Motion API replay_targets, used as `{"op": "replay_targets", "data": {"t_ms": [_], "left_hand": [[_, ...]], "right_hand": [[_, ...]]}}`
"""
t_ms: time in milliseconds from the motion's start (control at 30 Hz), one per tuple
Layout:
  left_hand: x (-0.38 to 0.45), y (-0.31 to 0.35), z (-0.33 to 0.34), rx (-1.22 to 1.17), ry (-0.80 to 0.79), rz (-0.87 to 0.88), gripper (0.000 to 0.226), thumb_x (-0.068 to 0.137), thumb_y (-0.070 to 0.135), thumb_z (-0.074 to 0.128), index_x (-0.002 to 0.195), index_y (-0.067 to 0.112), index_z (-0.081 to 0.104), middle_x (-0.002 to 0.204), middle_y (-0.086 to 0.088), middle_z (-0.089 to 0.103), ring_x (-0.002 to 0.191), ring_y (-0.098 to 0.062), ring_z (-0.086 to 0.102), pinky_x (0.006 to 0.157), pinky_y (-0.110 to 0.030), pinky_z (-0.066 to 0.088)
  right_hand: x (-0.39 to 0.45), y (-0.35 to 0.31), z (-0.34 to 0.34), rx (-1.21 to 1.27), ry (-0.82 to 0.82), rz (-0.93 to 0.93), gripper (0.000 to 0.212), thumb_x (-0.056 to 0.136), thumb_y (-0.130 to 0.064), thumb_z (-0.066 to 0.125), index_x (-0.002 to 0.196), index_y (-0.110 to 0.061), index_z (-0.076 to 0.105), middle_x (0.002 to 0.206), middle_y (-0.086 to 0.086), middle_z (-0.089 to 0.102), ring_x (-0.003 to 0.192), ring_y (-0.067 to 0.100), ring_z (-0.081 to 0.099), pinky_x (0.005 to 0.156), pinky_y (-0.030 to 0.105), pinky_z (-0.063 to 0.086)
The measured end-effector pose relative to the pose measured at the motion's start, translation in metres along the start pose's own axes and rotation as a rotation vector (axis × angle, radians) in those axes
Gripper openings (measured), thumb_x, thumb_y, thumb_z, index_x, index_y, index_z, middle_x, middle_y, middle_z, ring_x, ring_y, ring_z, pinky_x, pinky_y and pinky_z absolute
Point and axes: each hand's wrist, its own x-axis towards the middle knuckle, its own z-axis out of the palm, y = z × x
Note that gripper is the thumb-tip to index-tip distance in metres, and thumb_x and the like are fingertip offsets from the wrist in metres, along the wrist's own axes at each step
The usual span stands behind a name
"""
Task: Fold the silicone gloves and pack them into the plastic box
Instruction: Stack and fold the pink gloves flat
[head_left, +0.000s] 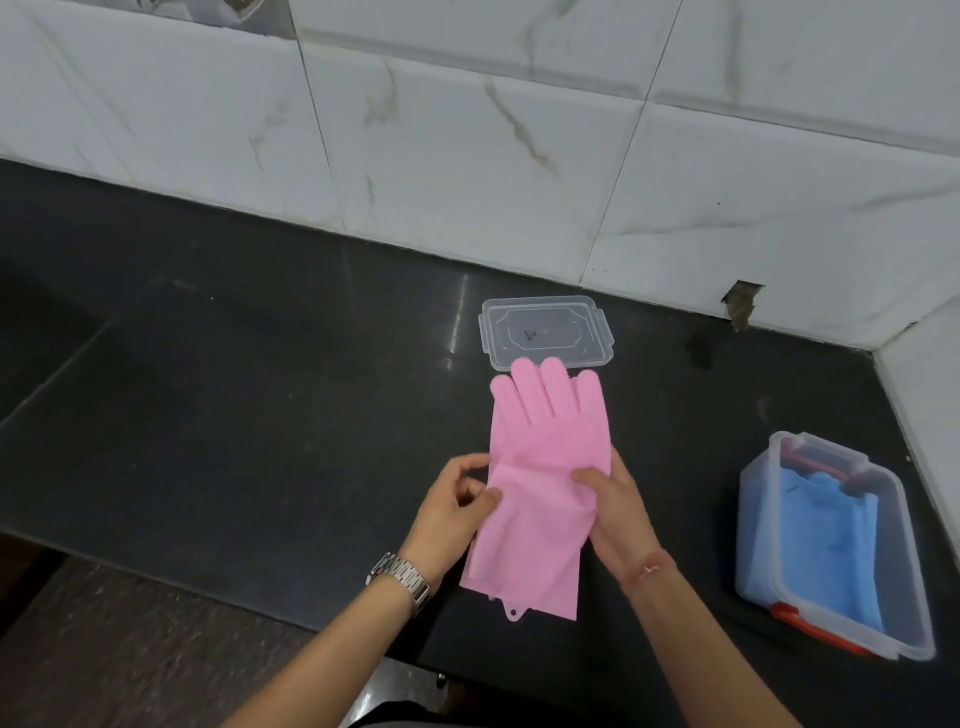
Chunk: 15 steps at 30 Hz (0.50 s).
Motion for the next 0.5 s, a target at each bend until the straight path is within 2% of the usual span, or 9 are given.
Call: {"op": "replay_targets", "data": {"t_ms": [67, 100, 200, 267, 367, 433, 500], "left_hand": [[0.004, -0.013, 0.000, 0.117, -0.007, -0.209, 0.033, 0.087, 0.024, 0.065, 0.118, 0.021, 0.055, 0.084, 0.003, 0.063, 0.077, -0.010, 0.061, 0.069, -0.026, 0.047], [0.005, -0.018, -0.001, 0.178, -0.027, -0.248, 0.031, 0.087, 0.027, 0.065, 0.116, 0.022, 0.055, 0.089, -0.001, 0.064, 0.080, -0.014, 0.063, 0.070, -0.028, 0.050], [0.005, -0.025, -0.003, 0.163, -0.066, -0.255, 0.024, 0.086, 0.029, 0.066, 0.107, 0.022, 0.057, 0.096, -0.009, 0.067, 0.079, -0.020, 0.066, 0.066, -0.029, 0.055], [0.004, -0.028, -0.003, 0.105, -0.091, -0.263, 0.019, 0.087, 0.024, 0.066, 0.104, 0.020, 0.057, 0.093, -0.009, 0.065, 0.070, -0.015, 0.061, 0.060, -0.022, 0.051], [0.004, -0.029, -0.002, 0.101, -0.185, -0.278, 0.007, 0.089, 0.023, 0.063, 0.094, 0.019, 0.061, 0.088, -0.004, 0.067, 0.068, -0.009, 0.060, 0.059, -0.018, 0.049], [0.005, -0.025, 0.000, 0.058, -0.188, -0.289, 0.017, 0.090, 0.031, 0.063, 0.085, 0.015, 0.064, 0.081, 0.001, 0.067, 0.068, -0.005, 0.062, 0.063, -0.017, 0.052], [0.012, -0.019, 0.002, 0.008, -0.126, -0.294, 0.030, 0.091, 0.036, 0.061, 0.091, 0.007, 0.067, 0.084, -0.001, 0.068, 0.075, -0.008, 0.065, 0.070, -0.020, 0.056]], "right_hand": [[0.003, 0.009, -0.006, -0.085, 0.078, 0.118, 0.036, 0.092, -0.004, 0.057, 0.123, -0.022, 0.056, 0.125, 0.010, 0.063, 0.105, 0.025, 0.064, 0.077, 0.037, 0.055], [0.004, 0.014, -0.009, -0.109, 0.091, 0.141, 0.036, 0.092, -0.008, 0.059, 0.126, -0.020, 0.055, 0.124, 0.009, 0.064, 0.105, 0.025, 0.064, 0.077, 0.037, 0.055], [0.005, 0.018, -0.015, -0.158, 0.108, 0.158, 0.041, 0.092, -0.015, 0.063, 0.131, -0.021, 0.052, 0.122, 0.006, 0.064, 0.108, 0.026, 0.063, 0.086, 0.045, 0.055], [0.006, 0.017, -0.016, -0.191, 0.114, 0.167, 0.043, 0.091, -0.013, 0.063, 0.131, -0.020, 0.051, 0.122, 0.005, 0.063, 0.109, 0.026, 0.062, 0.092, 0.049, 0.053], [0.008, 0.013, -0.014, -0.212, 0.104, 0.164, 0.045, 0.090, -0.008, 0.063, 0.131, -0.021, 0.050, 0.120, 0.005, 0.063, 0.108, 0.027, 0.062, 0.092, 0.052, 0.053], [0.007, 0.011, -0.013, -0.239, 0.088, 0.157, 0.044, 0.089, -0.008, 0.063, 0.129, -0.021, 0.050, 0.119, 0.005, 0.063, 0.107, 0.027, 0.062, 0.087, 0.048, 0.054], [0.006, 0.012, -0.014, -0.273, 0.076, 0.162, 0.044, 0.090, -0.008, 0.063, 0.130, -0.021, 0.050, 0.121, 0.005, 0.062, 0.107, 0.027, 0.061, 0.091, 0.050, 0.053]]}}
